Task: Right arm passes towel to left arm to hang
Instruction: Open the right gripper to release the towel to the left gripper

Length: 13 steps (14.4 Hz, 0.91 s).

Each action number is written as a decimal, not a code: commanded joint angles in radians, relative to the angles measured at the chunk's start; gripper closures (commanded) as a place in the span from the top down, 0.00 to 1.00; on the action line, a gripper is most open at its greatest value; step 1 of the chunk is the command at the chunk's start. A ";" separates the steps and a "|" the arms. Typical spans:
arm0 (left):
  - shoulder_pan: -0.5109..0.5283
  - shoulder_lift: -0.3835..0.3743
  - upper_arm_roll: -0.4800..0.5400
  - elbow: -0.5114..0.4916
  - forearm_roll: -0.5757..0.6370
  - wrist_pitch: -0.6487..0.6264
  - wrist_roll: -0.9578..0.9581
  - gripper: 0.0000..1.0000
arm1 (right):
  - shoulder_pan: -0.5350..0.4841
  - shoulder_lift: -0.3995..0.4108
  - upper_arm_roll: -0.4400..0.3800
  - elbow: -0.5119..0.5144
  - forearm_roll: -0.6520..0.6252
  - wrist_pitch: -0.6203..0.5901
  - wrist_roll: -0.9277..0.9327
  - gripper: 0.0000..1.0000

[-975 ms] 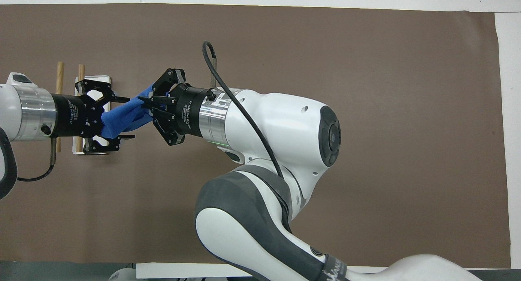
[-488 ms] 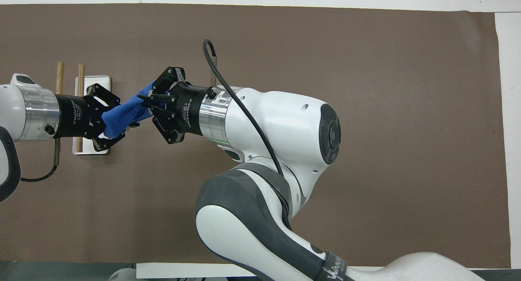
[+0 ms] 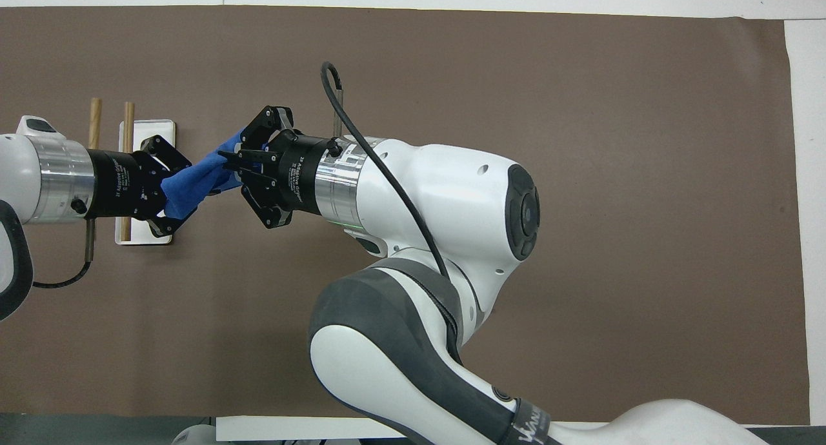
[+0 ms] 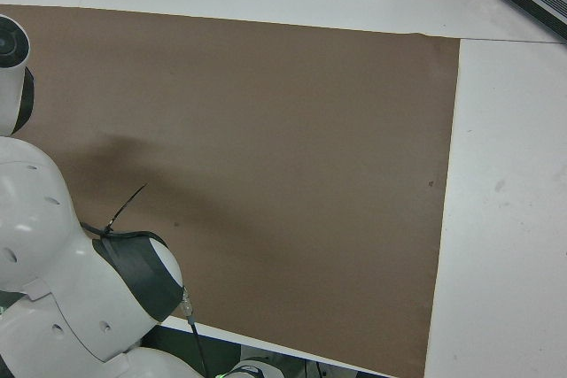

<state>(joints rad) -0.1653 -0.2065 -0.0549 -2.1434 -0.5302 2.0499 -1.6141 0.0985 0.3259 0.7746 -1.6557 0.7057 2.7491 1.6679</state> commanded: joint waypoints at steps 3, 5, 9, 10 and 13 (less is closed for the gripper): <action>-0.011 -0.022 0.010 -0.026 -0.010 0.027 0.022 0.00 | -0.005 0.018 0.014 0.020 0.011 -0.005 0.010 0.71; -0.007 -0.010 0.010 -0.009 -0.004 0.042 0.069 0.00 | -0.005 0.015 0.008 0.017 0.006 -0.009 0.007 1.00; 0.009 0.013 0.012 0.008 -0.004 0.146 0.285 0.00 | -0.006 -0.025 -0.026 -0.031 -0.031 -0.008 -0.185 1.00; 0.013 0.015 0.012 0.008 -0.004 0.156 0.351 0.00 | -0.006 -0.037 -0.038 -0.051 -0.032 -0.003 -0.277 1.00; 0.026 0.015 0.015 0.008 -0.001 0.147 0.653 0.00 | -0.006 -0.076 -0.107 -0.110 -0.034 -0.003 -0.503 1.00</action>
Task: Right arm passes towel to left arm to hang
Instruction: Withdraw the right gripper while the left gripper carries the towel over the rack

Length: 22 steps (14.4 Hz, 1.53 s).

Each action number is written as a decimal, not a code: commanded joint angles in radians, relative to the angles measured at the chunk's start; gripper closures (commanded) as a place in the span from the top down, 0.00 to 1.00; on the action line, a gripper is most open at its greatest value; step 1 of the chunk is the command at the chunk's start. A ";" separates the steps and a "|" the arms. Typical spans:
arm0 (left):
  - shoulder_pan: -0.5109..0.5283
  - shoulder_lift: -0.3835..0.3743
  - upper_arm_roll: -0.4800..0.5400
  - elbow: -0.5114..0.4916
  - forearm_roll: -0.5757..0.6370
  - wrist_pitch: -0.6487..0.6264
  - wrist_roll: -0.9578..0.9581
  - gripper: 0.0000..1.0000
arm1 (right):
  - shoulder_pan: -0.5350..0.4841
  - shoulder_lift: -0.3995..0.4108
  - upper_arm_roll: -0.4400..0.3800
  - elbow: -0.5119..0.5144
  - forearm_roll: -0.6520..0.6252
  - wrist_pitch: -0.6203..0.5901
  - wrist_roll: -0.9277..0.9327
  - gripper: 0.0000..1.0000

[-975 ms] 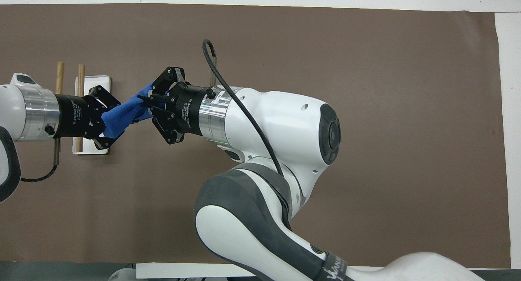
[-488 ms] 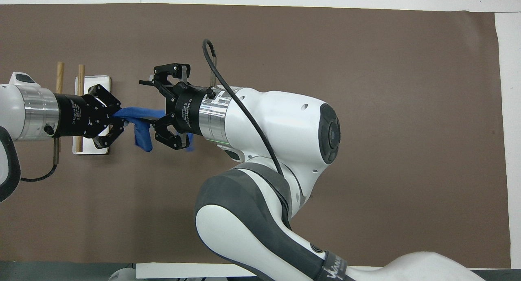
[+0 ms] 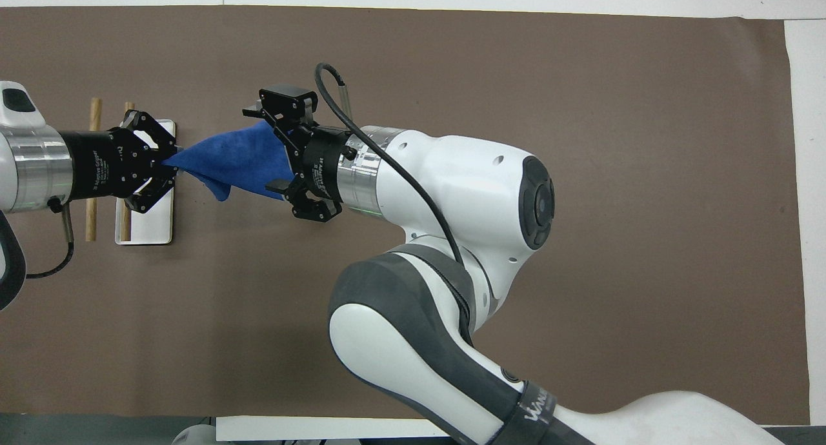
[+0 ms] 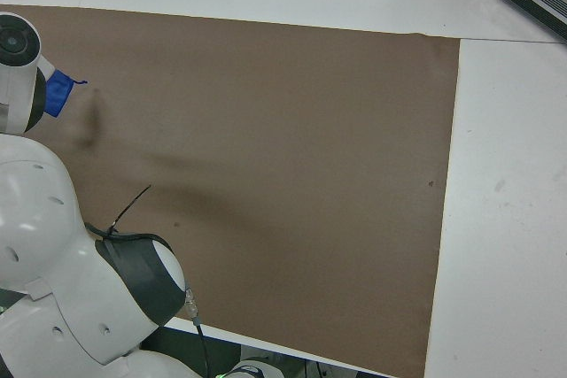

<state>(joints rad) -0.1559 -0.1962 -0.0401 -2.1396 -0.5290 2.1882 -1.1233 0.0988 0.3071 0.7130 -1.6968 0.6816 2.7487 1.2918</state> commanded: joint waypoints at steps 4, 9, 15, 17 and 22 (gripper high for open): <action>0.044 0.006 0.000 0.003 0.024 0.027 0.464 0.01 | -0.014 -0.150 -0.154 -0.254 -0.011 -0.024 -0.626 1.00; 0.123 0.032 -0.001 -0.009 0.024 0.111 0.680 0.00 | -0.016 -0.252 -0.392 -0.345 -0.115 -0.346 -1.069 1.00; 0.183 0.072 -0.001 -0.008 0.024 0.201 0.769 0.00 | -0.008 -0.310 -0.683 -0.284 -0.706 -0.716 -1.120 1.00; 0.223 0.086 -0.003 -0.002 0.024 0.199 0.888 0.00 | -0.007 -0.330 -0.766 -0.230 -0.706 -0.794 -1.233 1.00; 0.225 0.143 -0.001 0.083 0.018 0.220 0.860 0.00 | -0.007 -0.336 -0.837 -0.060 -0.703 -1.029 -1.241 1.00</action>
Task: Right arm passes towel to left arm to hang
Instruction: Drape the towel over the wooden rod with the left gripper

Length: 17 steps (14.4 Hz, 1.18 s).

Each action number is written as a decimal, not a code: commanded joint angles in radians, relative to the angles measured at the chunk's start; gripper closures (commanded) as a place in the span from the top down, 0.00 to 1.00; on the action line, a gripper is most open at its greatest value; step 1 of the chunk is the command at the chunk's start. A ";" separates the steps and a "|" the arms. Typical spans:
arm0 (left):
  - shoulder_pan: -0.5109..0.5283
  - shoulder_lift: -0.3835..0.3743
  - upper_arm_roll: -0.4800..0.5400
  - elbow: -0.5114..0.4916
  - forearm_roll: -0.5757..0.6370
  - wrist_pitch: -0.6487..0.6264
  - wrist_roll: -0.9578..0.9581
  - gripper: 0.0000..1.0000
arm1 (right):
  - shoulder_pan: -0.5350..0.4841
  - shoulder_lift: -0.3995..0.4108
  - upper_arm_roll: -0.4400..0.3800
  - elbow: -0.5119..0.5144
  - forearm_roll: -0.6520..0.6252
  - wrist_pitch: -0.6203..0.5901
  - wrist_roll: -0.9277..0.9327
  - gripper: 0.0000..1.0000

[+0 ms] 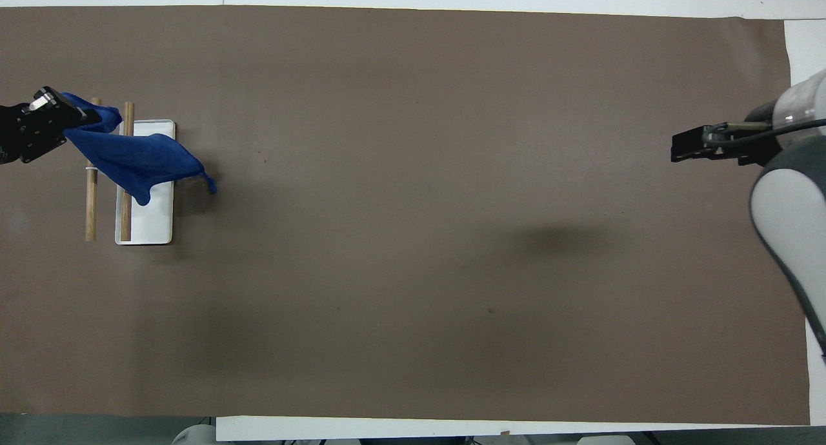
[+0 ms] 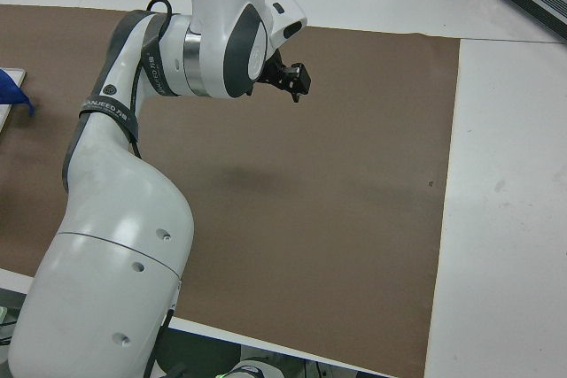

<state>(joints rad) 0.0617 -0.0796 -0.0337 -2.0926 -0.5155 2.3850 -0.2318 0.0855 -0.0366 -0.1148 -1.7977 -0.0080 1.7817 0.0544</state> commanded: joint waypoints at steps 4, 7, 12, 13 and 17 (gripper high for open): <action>0.010 0.046 -0.002 0.071 0.011 0.045 -0.020 0.00 | 0.005 0.006 0.009 0.053 -0.013 -0.099 0.082 0.99; 0.033 0.049 -0.002 0.072 0.011 0.060 -0.015 0.00 | -0.001 0.011 0.009 0.086 -0.013 -0.129 0.062 0.99; 0.069 0.063 -0.002 0.072 0.011 0.089 -0.009 0.00 | 0.000 0.026 0.012 0.139 -0.013 -0.162 0.036 0.99; 0.078 0.064 -0.002 0.072 0.011 0.089 -0.003 0.00 | -0.001 0.018 0.012 0.139 -0.013 -0.160 0.039 0.99; 0.124 0.070 -0.003 0.071 0.011 0.082 0.039 0.00 | 0.005 0.012 0.012 0.135 -0.012 -0.162 0.045 1.00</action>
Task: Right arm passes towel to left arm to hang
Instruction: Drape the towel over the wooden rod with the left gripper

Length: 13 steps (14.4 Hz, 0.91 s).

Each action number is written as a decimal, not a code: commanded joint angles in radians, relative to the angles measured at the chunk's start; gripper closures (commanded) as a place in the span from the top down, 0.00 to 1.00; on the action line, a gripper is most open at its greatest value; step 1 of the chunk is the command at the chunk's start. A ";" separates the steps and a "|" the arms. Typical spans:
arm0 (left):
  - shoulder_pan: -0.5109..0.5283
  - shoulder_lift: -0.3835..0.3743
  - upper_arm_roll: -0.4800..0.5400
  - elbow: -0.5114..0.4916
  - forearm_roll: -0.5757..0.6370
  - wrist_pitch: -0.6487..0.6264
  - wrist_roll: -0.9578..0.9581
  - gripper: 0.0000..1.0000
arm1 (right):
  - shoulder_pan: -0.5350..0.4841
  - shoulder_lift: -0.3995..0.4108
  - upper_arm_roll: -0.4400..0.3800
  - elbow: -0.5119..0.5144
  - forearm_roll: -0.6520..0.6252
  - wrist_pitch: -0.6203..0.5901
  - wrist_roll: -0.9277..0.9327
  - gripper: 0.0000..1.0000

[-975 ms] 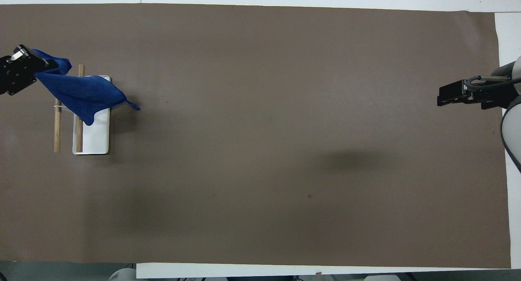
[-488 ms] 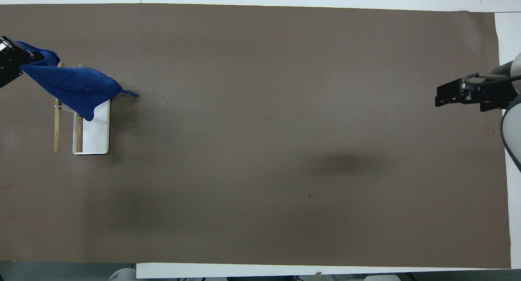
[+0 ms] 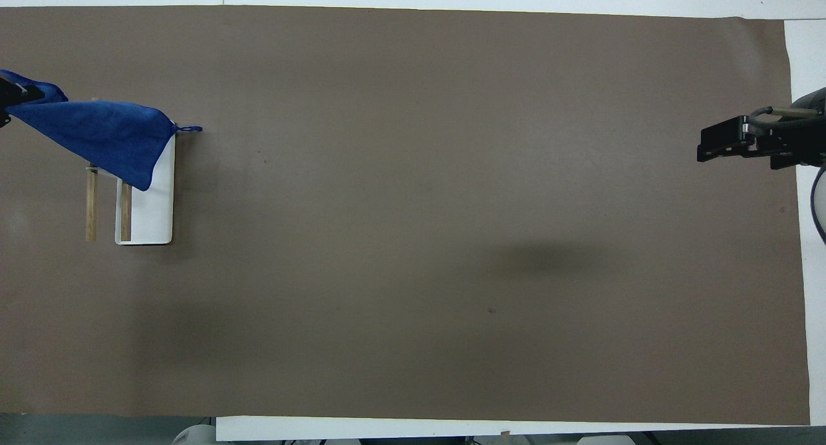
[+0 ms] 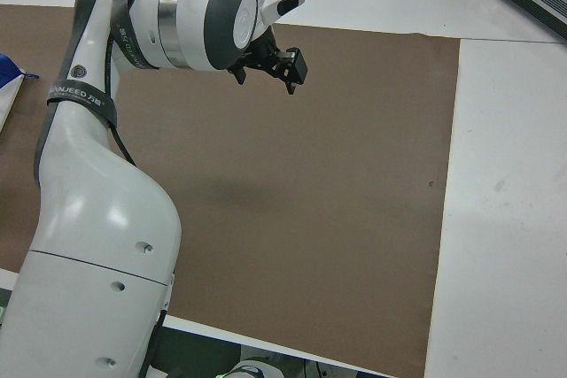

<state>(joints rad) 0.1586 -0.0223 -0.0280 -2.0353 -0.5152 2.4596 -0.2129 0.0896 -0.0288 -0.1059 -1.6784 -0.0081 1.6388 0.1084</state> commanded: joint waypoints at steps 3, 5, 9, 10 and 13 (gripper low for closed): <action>0.041 0.007 -0.007 -0.002 0.011 -0.010 0.036 0.00 | 0.001 0.001 0.003 0.012 -0.012 -0.019 -0.010 1.00; 0.073 -0.007 -0.007 -0.016 0.011 -0.088 0.049 0.00 | 0.002 0.001 0.003 0.009 -0.012 -0.017 -0.013 1.00; 0.121 -0.056 -0.006 -0.094 0.012 -0.131 0.125 0.00 | 0.002 0.000 0.003 0.006 -0.012 -0.019 -0.013 1.00; 0.121 -0.060 -0.006 -0.109 0.012 -0.126 0.116 0.00 | 0.002 0.000 0.003 0.006 -0.010 -0.019 -0.013 1.00; 0.108 -0.064 -0.006 -0.112 0.012 -0.123 -0.024 0.00 | 0.001 0.000 0.003 0.006 -0.012 -0.020 -0.013 1.00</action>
<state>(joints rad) 0.2696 -0.0515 -0.0291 -2.1197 -0.5153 2.3409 -0.1531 0.0905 -0.0288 -0.1037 -1.6780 -0.0081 1.6353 0.1084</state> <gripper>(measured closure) 0.982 0.000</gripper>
